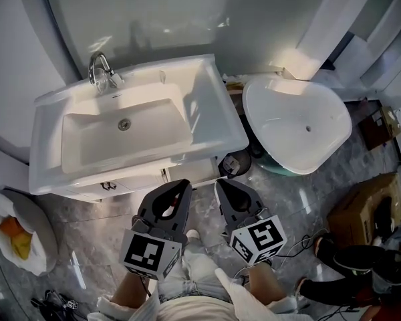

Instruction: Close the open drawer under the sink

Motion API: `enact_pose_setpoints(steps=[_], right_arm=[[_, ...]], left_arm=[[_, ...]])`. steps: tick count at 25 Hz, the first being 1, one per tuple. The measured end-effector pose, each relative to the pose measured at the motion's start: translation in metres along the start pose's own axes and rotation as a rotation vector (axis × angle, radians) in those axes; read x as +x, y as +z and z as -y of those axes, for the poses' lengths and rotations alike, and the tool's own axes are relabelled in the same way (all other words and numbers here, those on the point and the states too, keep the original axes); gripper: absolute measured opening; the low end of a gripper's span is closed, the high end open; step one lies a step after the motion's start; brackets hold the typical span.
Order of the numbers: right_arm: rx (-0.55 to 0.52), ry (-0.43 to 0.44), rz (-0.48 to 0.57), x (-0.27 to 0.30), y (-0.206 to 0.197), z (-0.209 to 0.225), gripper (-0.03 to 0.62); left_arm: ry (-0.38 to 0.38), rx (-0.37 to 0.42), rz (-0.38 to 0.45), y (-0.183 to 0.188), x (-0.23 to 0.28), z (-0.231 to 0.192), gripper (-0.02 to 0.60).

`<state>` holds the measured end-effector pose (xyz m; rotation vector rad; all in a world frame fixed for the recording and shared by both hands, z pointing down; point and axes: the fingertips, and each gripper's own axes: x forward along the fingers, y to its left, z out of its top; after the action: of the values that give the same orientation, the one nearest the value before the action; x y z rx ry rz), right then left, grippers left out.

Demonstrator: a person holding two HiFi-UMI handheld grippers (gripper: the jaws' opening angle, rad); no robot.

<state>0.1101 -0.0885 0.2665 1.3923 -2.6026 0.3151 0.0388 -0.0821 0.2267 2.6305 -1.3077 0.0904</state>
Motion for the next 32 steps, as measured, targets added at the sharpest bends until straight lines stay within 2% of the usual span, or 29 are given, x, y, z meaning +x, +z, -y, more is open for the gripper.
enact_pose_setpoints(steps=[5, 10, 18, 32], right_arm=[[0.010, -0.008, -0.017, 0.010, -0.017, 0.002, 0.010], [0.025, -0.012, -0.033, 0.024, -0.044, 0.003, 0.010], [0.038, -0.019, -0.055, 0.058, -0.110, 0.018, 0.011], [0.066, -0.085, -0.103, 0.084, -0.243, 0.043, 0.011]], left_arm=[[-0.003, -0.010, -0.023, -0.019, 0.005, -0.008, 0.017], [0.014, -0.030, -0.062, -0.054, 0.008, -0.019, 0.017], [0.063, -0.079, -0.081, -0.127, 0.030, -0.044, 0.017], [0.103, -0.138, -0.164, -0.273, 0.046, -0.052, 0.017]])
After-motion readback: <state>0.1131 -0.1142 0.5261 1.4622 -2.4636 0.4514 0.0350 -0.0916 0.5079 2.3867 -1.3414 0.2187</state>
